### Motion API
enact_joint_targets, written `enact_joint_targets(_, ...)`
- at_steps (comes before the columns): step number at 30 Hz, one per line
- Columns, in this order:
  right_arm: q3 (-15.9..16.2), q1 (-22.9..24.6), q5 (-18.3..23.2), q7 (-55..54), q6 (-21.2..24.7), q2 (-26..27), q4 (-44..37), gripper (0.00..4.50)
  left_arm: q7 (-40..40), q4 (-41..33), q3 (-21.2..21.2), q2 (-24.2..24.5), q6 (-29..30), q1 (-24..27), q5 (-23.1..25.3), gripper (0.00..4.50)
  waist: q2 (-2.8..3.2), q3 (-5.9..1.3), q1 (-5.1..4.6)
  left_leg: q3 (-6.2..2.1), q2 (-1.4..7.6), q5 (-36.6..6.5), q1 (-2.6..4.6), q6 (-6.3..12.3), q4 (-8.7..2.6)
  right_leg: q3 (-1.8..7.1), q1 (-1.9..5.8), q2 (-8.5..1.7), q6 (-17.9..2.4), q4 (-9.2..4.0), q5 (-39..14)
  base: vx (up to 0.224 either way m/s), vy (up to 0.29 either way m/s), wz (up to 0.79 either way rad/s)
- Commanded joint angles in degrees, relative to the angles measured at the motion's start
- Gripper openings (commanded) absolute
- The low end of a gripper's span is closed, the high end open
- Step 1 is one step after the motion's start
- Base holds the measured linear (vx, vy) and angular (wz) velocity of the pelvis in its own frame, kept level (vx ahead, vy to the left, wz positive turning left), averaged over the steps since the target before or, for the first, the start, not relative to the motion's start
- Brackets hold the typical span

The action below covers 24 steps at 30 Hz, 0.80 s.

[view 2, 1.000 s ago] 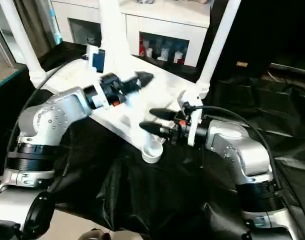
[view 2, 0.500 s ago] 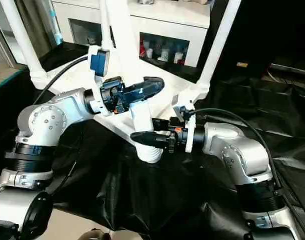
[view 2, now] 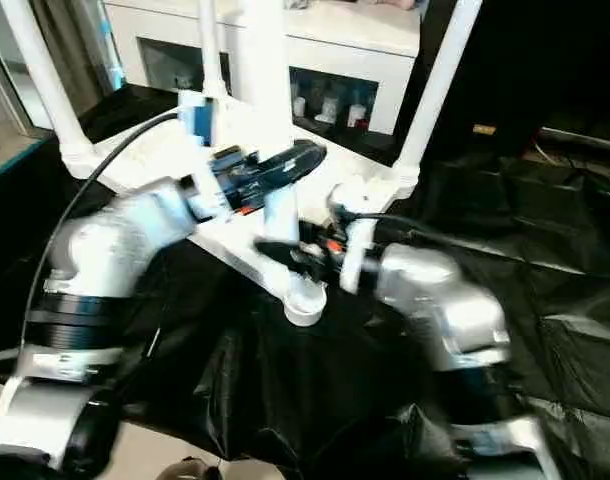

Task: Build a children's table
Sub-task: Pick table leg

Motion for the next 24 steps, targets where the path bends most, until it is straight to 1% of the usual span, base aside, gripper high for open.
enact_joint_targets(1, -1.15, -1.96, -2.25, -3.89, -2.34, 1.2, 0.53, 1.93, 6.15, 0.63, -1.95, -1.06, -2.22, -0.72, 5.01, 3.05, -0.48, -4.58, -0.14, -1.9, 3.43, -8.1, 1.29, -0.56, -3.94, 3.02, 2.89, -4.57, -8.87, -4.07, -11.57, 0.0, 0.0, 0.0)
enact_joint_targets(2, -0.99, -2.11, -2.73, -4.59, -2.66, 1.48, 0.7, 1.92, 7.02, 0.4, -2.35, -1.27, -2.52, -0.56, 5.8, 3.05, -0.72, -4.62, -0.18, -1.87, 3.42, -7.55, 1.28, -0.35, -3.89, 2.99, 2.94, -4.63, -9.0, -3.97, -10.94, 0.0, 0.0, 0.0)
enact_joint_targets(3, -0.76, -2.33, -3.45, -5.6, -3.18, 2.03, 1.0, 1.91, 8.71, 0.07, -2.57, -1.83, -2.67, -0.4, 6.62, 3.05, -0.58, -4.67, -0.05, -1.79, 3.4, -7.14, 1.31, -0.05, -3.8, 3.03, 2.94, -4.67, -9.25, -3.87, -10.34, 0.0, 0.0, 0.0)
enact_joint_targets(4, -0.76, -2.33, -3.45, -5.6, -3.18, 2.03, 1.0, 1.91, 8.71, 0.07, -2.57, -1.83, -2.67, -0.4, 6.62, 3.05, -0.57, -4.64, -0.09, -1.78, 3.37, -6.99, 1.28, 0.11, -3.81, 3.02, 2.9, -4.59, -9.38, -3.87, -10.02, 0.0, 0.0, 0.0)
enact_joint_targets(5, -0.62, -2.6, -4.12, -6.58, -3.65, 2.53, 1.38, 1.91, 11.06, 0.21, -2.64, -2.37, -3.02, -0.51, 7.77, 3.05, -0.88, -4.61, -0.16, -1.74, 3.34, -6.72, 1.18, 0.39, -3.82, 3.01, 2.99, -4.52, -9.45, -3.87, -9.6, 0.0, 0.0, 0.0)
enact_joint_targets(6, -0.58, -2.7, -4.34, -6.89, -3.81, 2.71, 1.52, 1.91, 11.84, 0.29, -2.7, -2.55, -3.15, -0.57, 8.22, 2.76, -0.81, -4.61, -0.15, -1.74, 3.34, -6.7, 1.23, 0.49, -3.77, 3.01, 2.95, -4.52, -9.53, -3.82, -9.52, 0.0, 0.0, 0.0)
enact_joint_targets(7, -0.42, -2.88, -4.87, -7.52, -4.16, 2.92, 1.72, 1.91, 13.29, 0.46, -2.77, -2.89, -3.46, -0.67, 9.0, 2.69, -0.75, -4.59, -0.11, -1.71, 3.32, -6.7, 1.22, 0.73, -3.75, 3.02, 2.93, -4.57, -9.54, -3.92, -9.73, 0.0, 0.0, 0.0)
enact_joint_targets(9, -0.1, -3.16, -5.57, -8.43, -4.61, 3.22, 2.02, 1.91, 15.86, 1.13, -2.29, -3.79, -4.57, -0.9, 9.93, 2.69, -0.81, -4.57, -0.17, -1.68, 3.28, -6.89, 1.19, 0.85, -3.73, 3.0, 2.95, -4.5, -9.39, -4.0, -10.25, 0.0, 0.0, 0.0)
enact_joint_targets(12, -0.06, -3.38, -6.13, -9.02, -5.08, 3.67, 2.32, 1.91, 16.36, 1.36, -1.95, -4.39, -5.66, -0.94, 10.22, 2.31, -0.73, -4.52, -0.15, -1.73, 3.26, -7.57, 1.23, 0.77, -3.77, 2.97, 2.88, -4.52, -8.99, -4.21, -11.49, 0.0, 0.0, 0.0)
enact_joint_targets(14, 0.12, -3.45, -6.44, -8.81, -5.32, 3.57, 2.25, 1.91, 15.85, 1.4, -1.76, -4.29, -6.49, -1.04, 10.06, 2.28, -0.54, -4.52, -0.16, -1.78, 3.28, -7.98, 1.23, 0.67, -3.8, 2.97, 2.87, -4.49, -8.94, -4.21, -11.49, 0.0, 0.0, 0.0)
enact_joint_targets(16, 0.07, -3.44, -6.51, -8.8, -5.29, 3.57, 2.21, 1.91, 15.7, 1.45, -1.73, -4.21, -6.72, -1.08, 10.02, 2.11, -0.57, -4.55, -0.17, -1.8, 3.32, -7.99, 1.3, 0.65, -3.83, 2.95, 2.84, -4.46, -8.95, -4.13, -11.14, 0.0, 0.0, 0.0)
enact_joint_targets(18, -0.38, -3.14, -5.66, -7.65, -5.16, 3.3, 1.86, 1.91, 14.15, 1.39, -1.72, -3.83, -7.1, -1.12, 9.33, 1.99, -0.56, -4.56, -0.19, -1.79, 3.28, -7.73, 1.25, 0.78, -3.81, 2.94, 2.87, -4.45, -9.18, -4.05, -10.47, 0.0, 0.0, 0.0)
enact_joint_targets(19, -0.91, -2.84, -4.41, -5.97, -4.67, 2.75, 1.4, 2.47, 11.29, 0.98, -1.72, -3.26, -7.29, -1.08, 8.03, 2.0, -0.33, -4.59, -0.12, -1.8, 3.28, -7.67, 1.29, 0.83, -3.79, 2.95, 2.86, -4.47, -9.39, -3.99, -10.09, 0.0, 0.0, 0.0)
enact_joint_targets(20, -1.47, -2.44, -2.68, -3.45, -3.76, 1.74, 0.62, 2.61, 7.02, 0.14, -1.78, -2.42, -7.0, -0.91, 5.92, 1.99, -0.41, -4.6, -0.11, -1.76, 3.21, -7.83, 1.29, 0.98, -3.78, 2.94, 2.92, -4.46, -9.45, -4.07, -10.06, 0.0, 0.0, 0.0)
enact_joint_targets(21, -1.59, -2.31, -1.68, -1.98, -2.7, 1.06, 0.17, 2.61, 4.73, -0.36, -1.91, -1.85, -6.47, -0.79, 4.81, 1.97, -0.43, -4.6, 0.02, -1.72, 3.2, -7.85, 1.28, 1.2, -3.76, 2.95, 3.01, -4.5, -9.66, -3.96, -9.85, 0.0, 0.0, 0.0)
enact_joint_targets(22, -1.62, -2.27, -1.43, -1.62, -2.44, 0.9, 0.06, 2.68, 4.17, -0.49, -1.94, -1.71, -6.34, -0.76, 4.53, 1.95, -0.34, -4.55, 0.03, -1.74, 3.23, -7.82, 1.31, 1.46, -3.8, 2.94, 3.01, -4.45, -9.96, -3.95, -9.45, 0.0, 0.0, 0.0)
enact_joint_targets(24, -1.97, -1.91, 1.51, 2.72, 0.13, -1.12, -1.45, 2.96, -2.72, -1.9, -2.49, 0.33, -4.34, -0.34, 1.2, 1.94, -0.22, -4.55, 0.03, -1.74, 3.31, -7.94, 1.42, 1.52, -3.78, 2.91, 2.98, -4.42, -10.55, -3.83, -9.01, 0.0, 0.0, 0.0)
